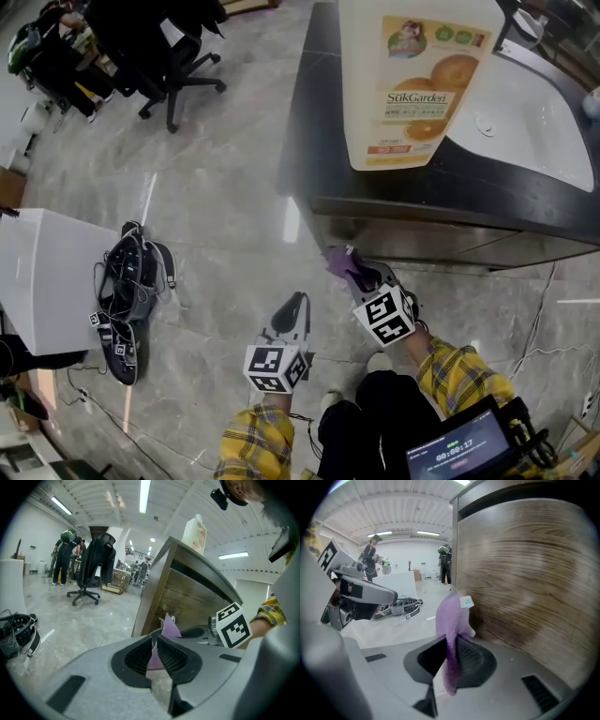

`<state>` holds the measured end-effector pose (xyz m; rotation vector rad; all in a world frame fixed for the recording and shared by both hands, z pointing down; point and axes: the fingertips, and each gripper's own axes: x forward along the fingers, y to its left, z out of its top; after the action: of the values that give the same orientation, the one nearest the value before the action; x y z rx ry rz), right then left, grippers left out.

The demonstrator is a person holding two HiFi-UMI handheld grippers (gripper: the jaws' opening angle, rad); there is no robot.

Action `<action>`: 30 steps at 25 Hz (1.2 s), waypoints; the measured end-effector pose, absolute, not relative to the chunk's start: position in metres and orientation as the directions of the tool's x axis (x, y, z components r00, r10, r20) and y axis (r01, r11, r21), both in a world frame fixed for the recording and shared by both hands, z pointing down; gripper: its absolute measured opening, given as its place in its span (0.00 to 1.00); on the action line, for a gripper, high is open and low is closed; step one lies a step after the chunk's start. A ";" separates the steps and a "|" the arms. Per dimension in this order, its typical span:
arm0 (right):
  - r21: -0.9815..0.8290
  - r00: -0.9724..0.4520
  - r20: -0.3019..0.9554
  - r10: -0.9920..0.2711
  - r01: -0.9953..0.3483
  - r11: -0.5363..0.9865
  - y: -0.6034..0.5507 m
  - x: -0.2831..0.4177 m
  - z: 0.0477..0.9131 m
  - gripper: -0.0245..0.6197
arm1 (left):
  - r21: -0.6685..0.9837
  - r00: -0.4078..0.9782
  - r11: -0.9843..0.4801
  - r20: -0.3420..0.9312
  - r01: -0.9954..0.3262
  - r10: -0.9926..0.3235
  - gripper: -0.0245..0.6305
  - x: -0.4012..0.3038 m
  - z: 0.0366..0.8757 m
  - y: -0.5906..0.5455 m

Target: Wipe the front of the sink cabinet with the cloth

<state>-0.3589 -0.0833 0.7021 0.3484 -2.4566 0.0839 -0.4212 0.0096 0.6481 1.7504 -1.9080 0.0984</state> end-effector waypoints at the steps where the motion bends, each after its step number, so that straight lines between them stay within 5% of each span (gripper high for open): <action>1: 0.027 -0.751 0.613 -0.246 -0.291 0.956 -0.087 -0.356 0.703 0.10 | 0.300 -0.005 0.148 0.429 -0.942 -0.903 0.09 -0.422 0.648 0.009; 30: 0.081 -0.567 0.637 -0.522 -0.624 0.777 -0.165 -0.164 0.702 0.10 | 0.302 0.285 -0.158 0.442 -0.940 -0.851 0.09 -0.290 0.648 -0.077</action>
<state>-0.1641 -0.1652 0.7023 0.8488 -2.3030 0.2010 -0.2898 -0.0775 0.6483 2.0426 -1.5988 0.2279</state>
